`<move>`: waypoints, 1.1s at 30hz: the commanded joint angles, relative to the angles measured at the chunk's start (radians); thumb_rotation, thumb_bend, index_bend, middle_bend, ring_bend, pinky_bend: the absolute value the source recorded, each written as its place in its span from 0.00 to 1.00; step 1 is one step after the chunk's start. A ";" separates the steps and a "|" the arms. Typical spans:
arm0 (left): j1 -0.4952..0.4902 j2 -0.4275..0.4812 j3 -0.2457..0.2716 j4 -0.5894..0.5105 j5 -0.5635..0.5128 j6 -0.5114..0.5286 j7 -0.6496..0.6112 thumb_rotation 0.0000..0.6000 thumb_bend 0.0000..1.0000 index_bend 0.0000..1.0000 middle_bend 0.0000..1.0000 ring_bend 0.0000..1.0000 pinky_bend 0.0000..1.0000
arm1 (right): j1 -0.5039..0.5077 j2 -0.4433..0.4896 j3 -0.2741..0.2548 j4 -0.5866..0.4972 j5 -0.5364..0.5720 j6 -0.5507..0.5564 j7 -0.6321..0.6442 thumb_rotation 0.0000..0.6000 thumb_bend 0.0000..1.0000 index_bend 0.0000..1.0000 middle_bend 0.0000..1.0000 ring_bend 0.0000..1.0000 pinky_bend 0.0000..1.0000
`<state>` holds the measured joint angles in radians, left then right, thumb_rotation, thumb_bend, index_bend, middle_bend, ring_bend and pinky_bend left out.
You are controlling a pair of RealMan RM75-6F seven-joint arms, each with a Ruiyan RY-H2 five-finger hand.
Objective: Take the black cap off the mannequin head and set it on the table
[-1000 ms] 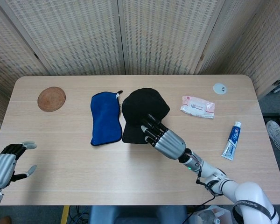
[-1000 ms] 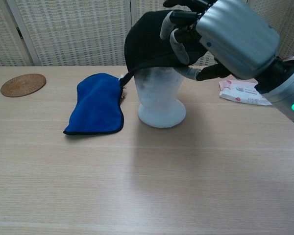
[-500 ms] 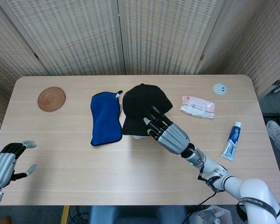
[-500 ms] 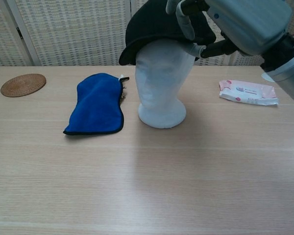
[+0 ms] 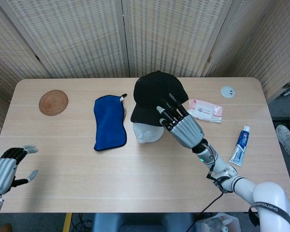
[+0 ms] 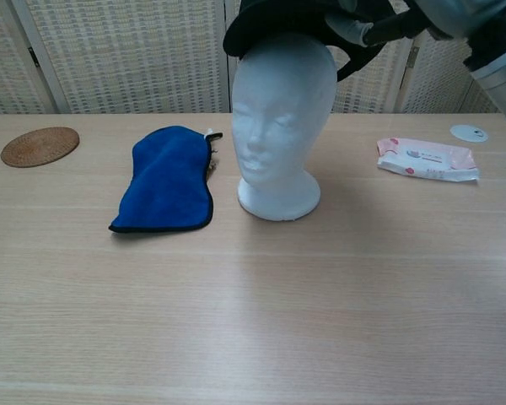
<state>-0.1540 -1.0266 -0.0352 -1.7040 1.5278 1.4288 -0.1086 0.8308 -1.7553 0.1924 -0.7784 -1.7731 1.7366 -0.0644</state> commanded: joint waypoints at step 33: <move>-0.019 -0.032 0.000 -0.006 -0.013 -0.032 0.062 1.00 0.22 0.30 0.26 0.25 0.18 | -0.258 0.183 -0.111 -0.067 0.019 0.101 0.063 1.00 0.45 0.72 0.39 0.17 0.00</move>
<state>-0.1725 -1.0588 -0.0355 -1.7095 1.5146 1.3970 -0.0466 0.5847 -1.5599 0.0920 -0.8672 -1.7506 1.8357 -0.0218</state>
